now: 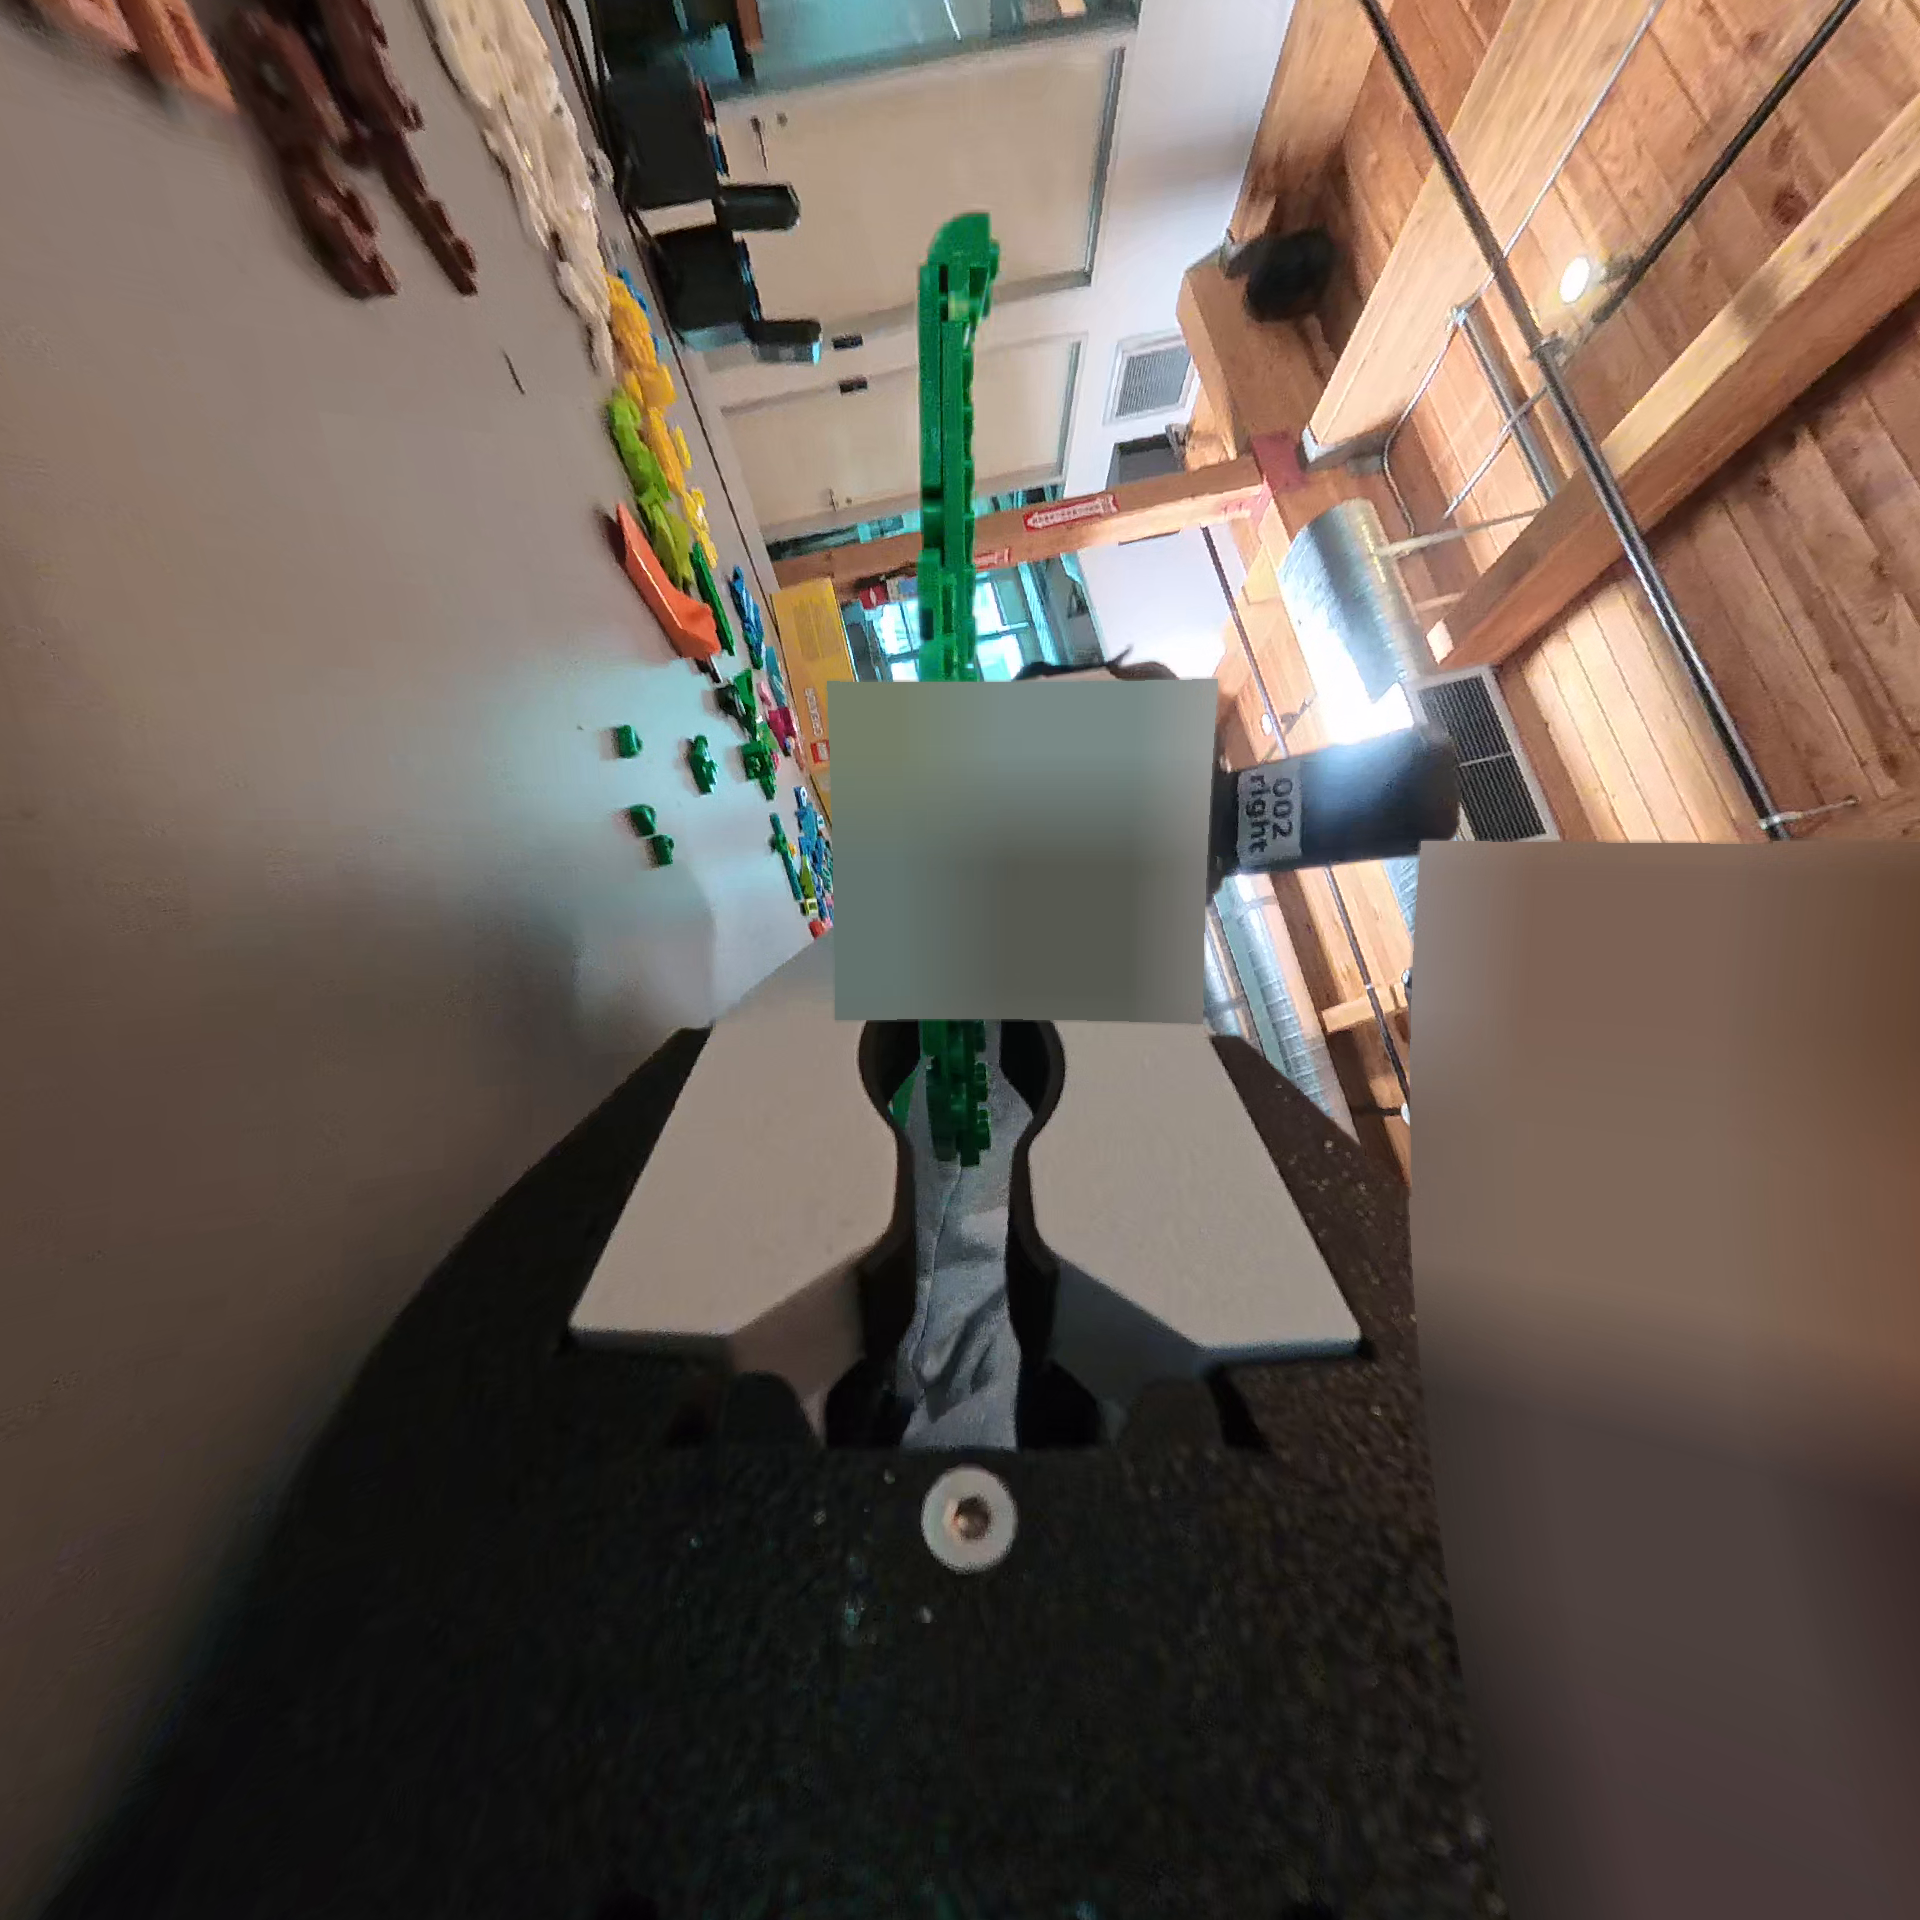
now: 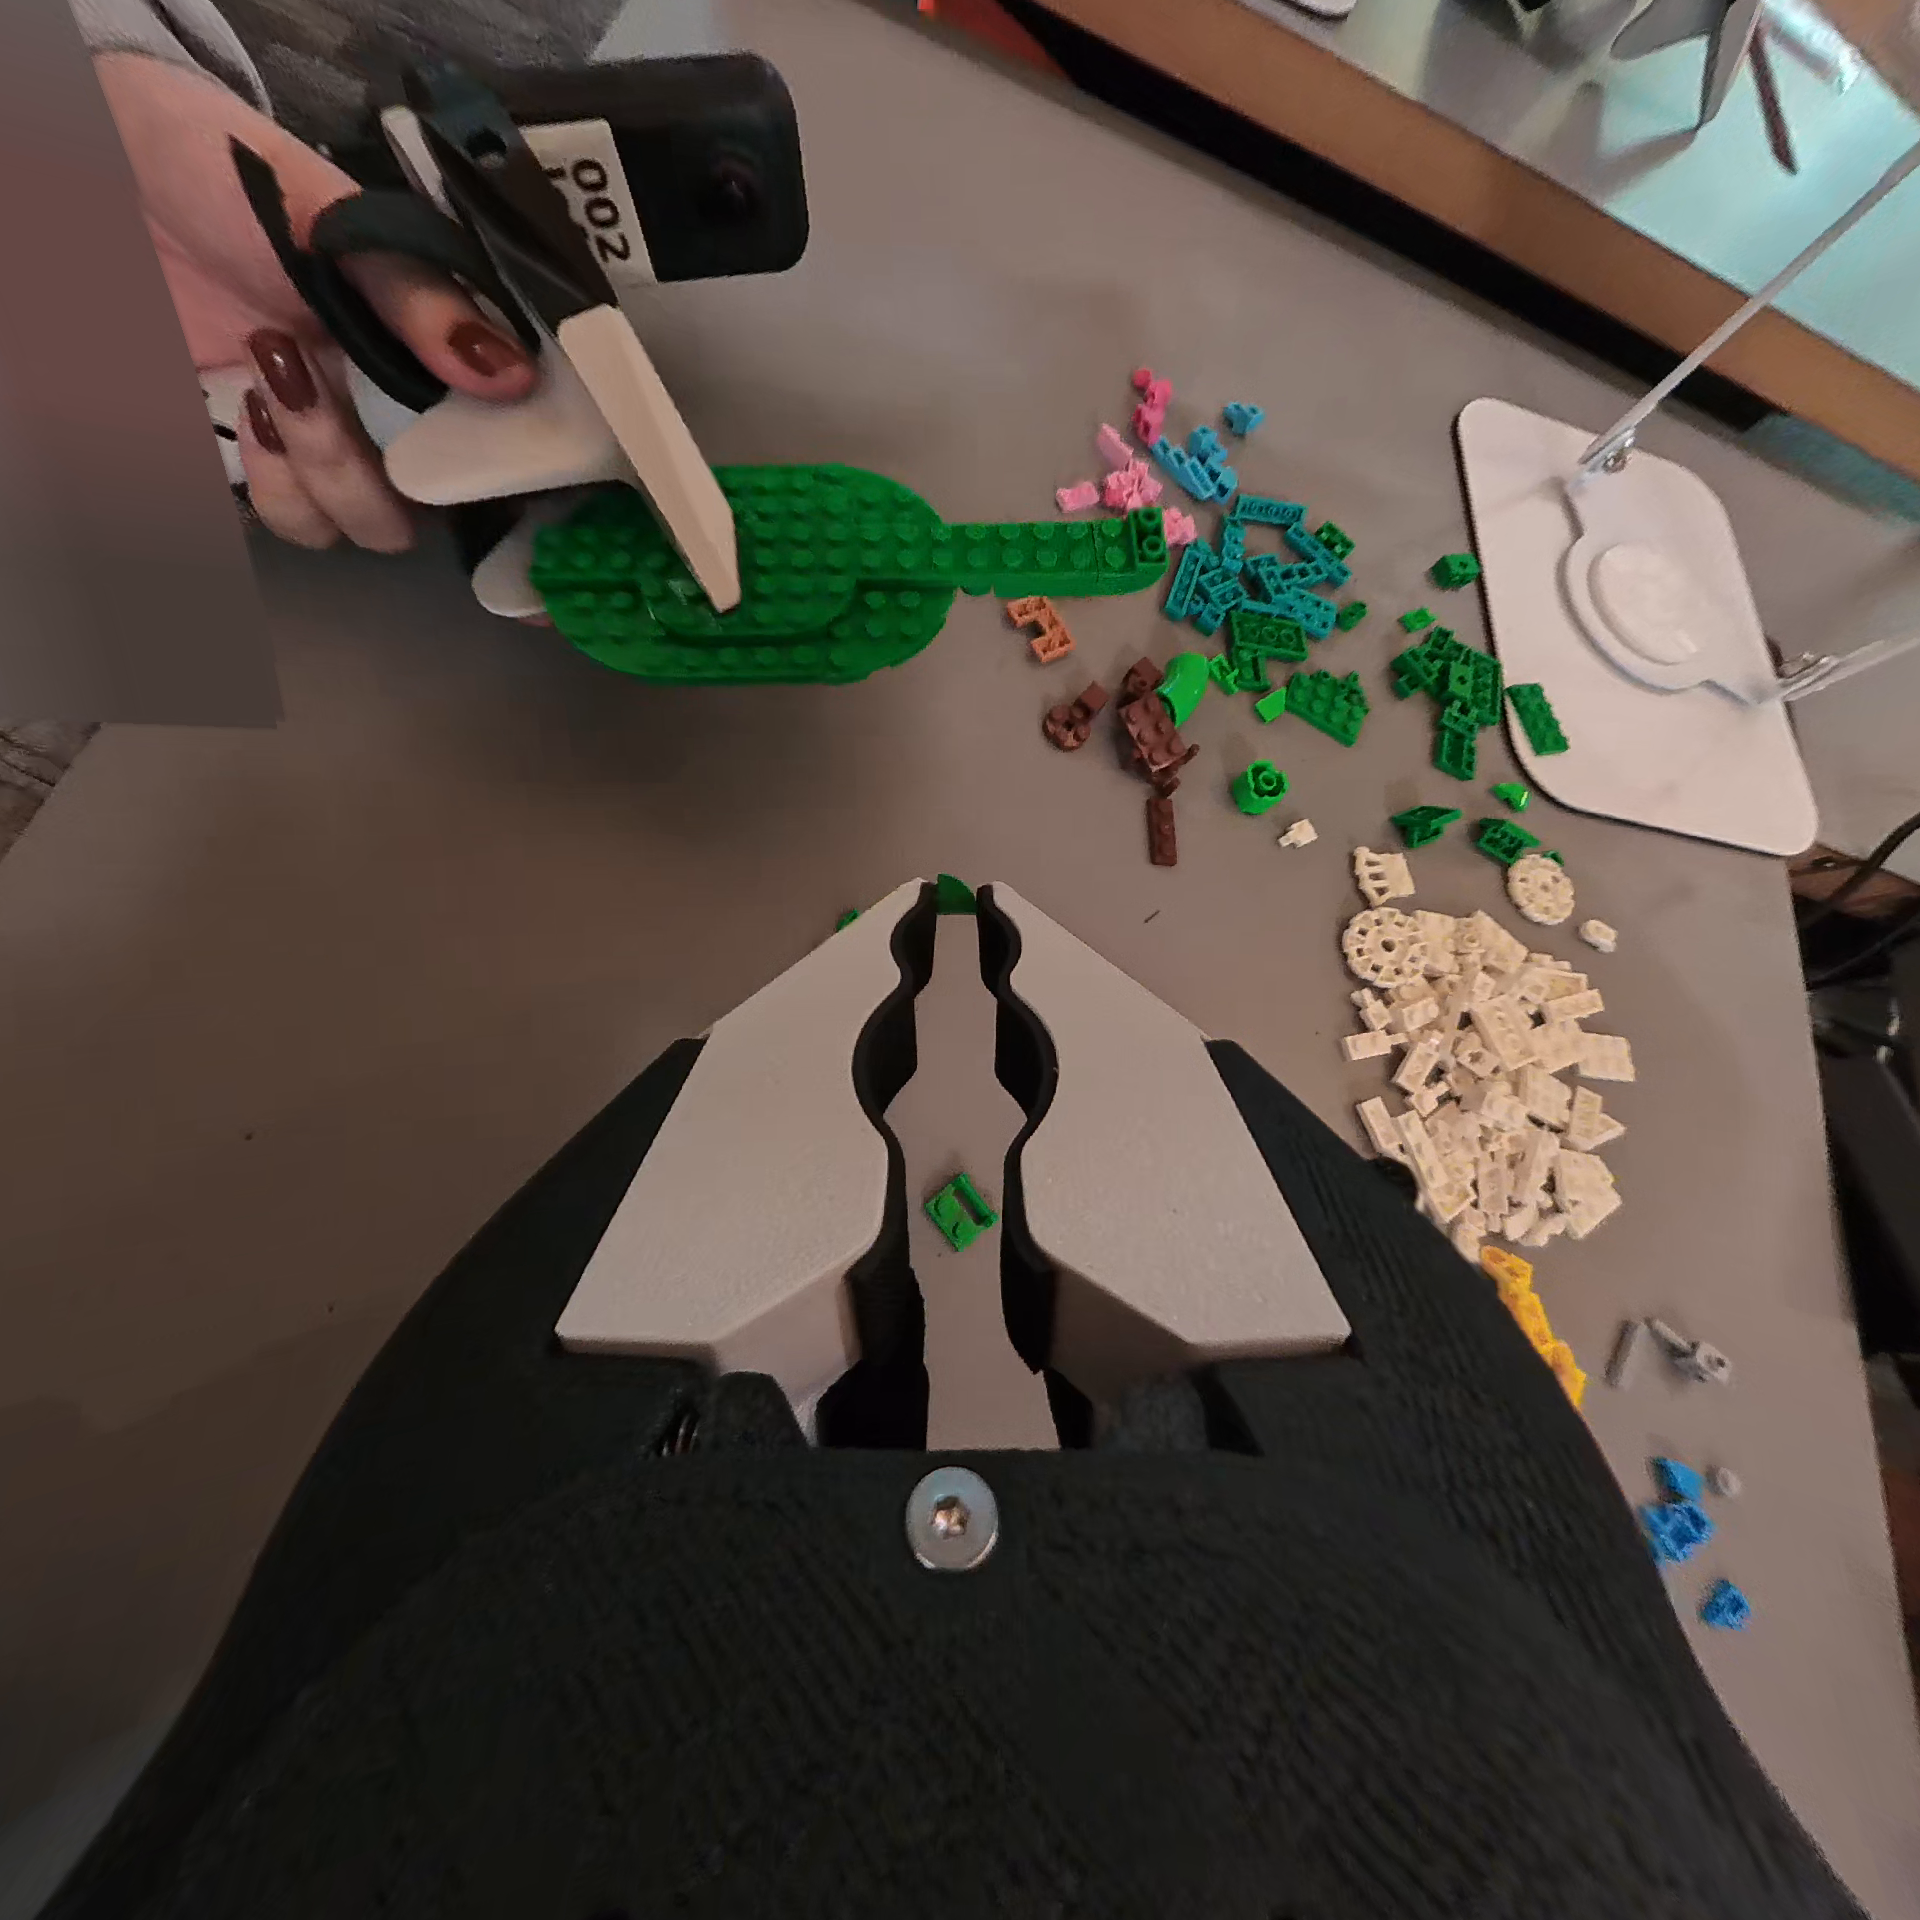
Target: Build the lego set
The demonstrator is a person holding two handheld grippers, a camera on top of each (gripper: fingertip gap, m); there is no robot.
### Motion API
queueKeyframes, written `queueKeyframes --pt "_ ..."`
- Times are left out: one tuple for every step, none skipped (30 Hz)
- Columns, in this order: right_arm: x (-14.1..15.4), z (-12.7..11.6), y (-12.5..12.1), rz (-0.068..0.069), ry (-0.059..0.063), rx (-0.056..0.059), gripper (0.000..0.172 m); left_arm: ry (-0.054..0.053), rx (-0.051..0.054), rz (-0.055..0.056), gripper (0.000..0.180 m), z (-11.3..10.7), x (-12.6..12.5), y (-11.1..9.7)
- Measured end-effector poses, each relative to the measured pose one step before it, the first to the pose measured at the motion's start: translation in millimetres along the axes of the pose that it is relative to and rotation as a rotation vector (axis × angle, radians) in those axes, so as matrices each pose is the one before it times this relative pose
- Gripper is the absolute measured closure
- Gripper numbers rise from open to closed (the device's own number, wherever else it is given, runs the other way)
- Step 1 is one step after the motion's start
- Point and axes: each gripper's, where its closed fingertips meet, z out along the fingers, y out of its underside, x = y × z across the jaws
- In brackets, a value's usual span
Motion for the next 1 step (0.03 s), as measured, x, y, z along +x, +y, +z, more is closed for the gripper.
queueKeyframes --pt "-0.06 -1.04 -2.95 -0.0066 0.0055 0.0065 0.165 0.0010 0.0069 -0.0034 0.175 -0.52 -0.24 -1.35"
